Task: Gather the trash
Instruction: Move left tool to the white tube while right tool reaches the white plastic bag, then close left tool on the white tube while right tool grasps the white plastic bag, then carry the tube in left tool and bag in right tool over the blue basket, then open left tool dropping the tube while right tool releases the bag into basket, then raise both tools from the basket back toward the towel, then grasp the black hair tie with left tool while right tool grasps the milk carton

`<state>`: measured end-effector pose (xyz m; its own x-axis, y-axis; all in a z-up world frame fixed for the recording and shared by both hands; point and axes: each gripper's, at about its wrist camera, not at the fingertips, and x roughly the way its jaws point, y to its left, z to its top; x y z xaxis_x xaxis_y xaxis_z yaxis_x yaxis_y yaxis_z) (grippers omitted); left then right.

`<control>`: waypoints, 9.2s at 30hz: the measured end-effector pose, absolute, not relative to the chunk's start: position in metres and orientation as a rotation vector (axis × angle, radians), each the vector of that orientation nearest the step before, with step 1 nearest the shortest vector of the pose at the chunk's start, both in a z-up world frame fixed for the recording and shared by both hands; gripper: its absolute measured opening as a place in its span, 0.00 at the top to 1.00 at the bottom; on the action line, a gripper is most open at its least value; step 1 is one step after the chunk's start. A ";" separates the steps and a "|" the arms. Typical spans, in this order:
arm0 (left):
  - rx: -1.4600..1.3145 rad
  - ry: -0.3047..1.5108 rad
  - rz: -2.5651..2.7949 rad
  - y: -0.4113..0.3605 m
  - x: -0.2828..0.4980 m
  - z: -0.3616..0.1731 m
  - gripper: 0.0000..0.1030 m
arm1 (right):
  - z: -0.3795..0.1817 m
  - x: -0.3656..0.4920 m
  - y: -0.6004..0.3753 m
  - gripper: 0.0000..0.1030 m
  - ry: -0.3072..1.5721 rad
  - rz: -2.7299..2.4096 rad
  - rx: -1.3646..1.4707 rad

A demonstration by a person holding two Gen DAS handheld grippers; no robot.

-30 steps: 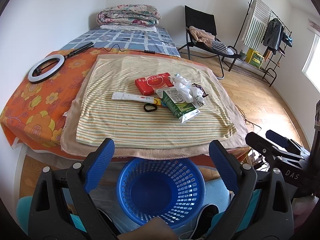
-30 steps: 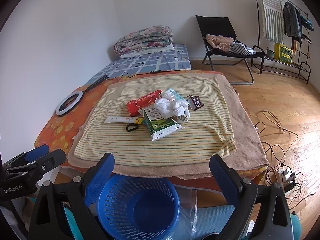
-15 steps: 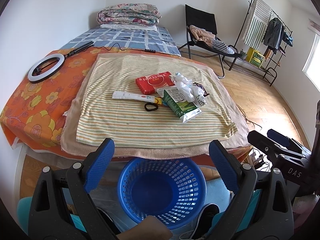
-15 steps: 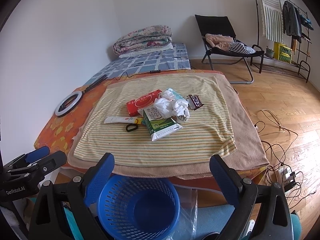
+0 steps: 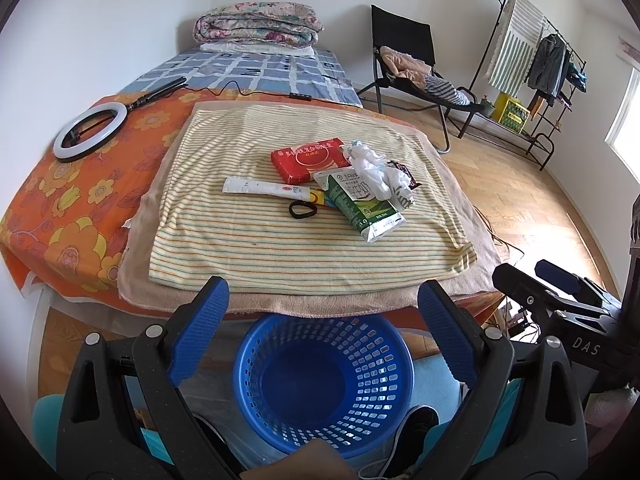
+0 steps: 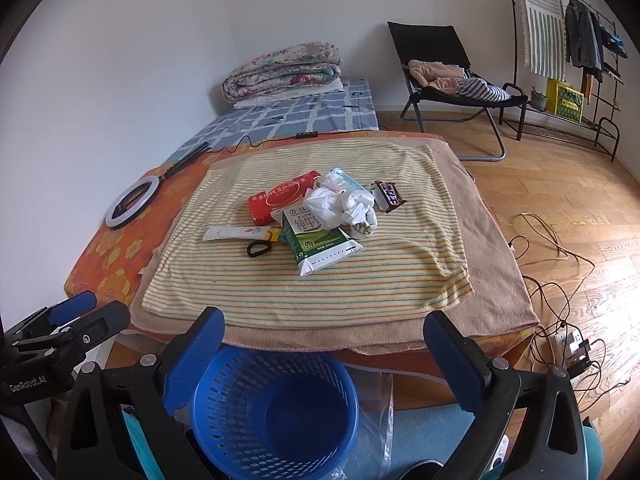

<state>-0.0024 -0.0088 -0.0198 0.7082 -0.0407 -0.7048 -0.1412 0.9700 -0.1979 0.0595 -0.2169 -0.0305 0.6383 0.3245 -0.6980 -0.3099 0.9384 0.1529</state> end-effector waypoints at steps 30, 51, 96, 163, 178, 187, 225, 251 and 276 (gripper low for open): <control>-0.252 0.828 0.060 0.017 0.037 -0.042 0.06 | -0.061 0.116 -0.231 0.01 0.831 0.396 0.069; -0.232 0.985 -0.092 0.077 0.220 -0.073 0.27 | -0.085 0.236 -0.224 0.05 0.950 0.412 0.140; -0.148 1.221 -0.310 0.082 0.214 -0.157 0.54 | -0.144 0.336 -0.193 0.08 1.065 0.401 0.188; -0.391 1.182 -0.118 0.016 -0.047 -0.157 0.93 | -0.120 0.057 -0.221 0.54 0.966 0.569 0.064; -0.354 1.284 -0.091 0.006 -0.042 -0.191 0.93 | -0.171 0.044 -0.200 0.53 1.110 0.560 -0.017; -0.329 1.293 -0.078 0.001 -0.034 -0.193 0.92 | -0.184 0.049 -0.196 0.51 1.145 0.553 -0.026; -0.333 1.226 -0.065 0.007 -0.005 -0.175 0.47 | -0.176 0.072 -0.197 0.09 1.173 0.479 -0.046; -0.289 1.069 -0.080 0.035 0.144 -0.125 0.58 | -0.106 0.180 -0.184 0.08 0.979 0.513 -0.032; -0.111 1.123 -0.069 0.025 0.226 -0.165 0.96 | -0.128 0.267 -0.128 0.00 1.013 0.564 -0.191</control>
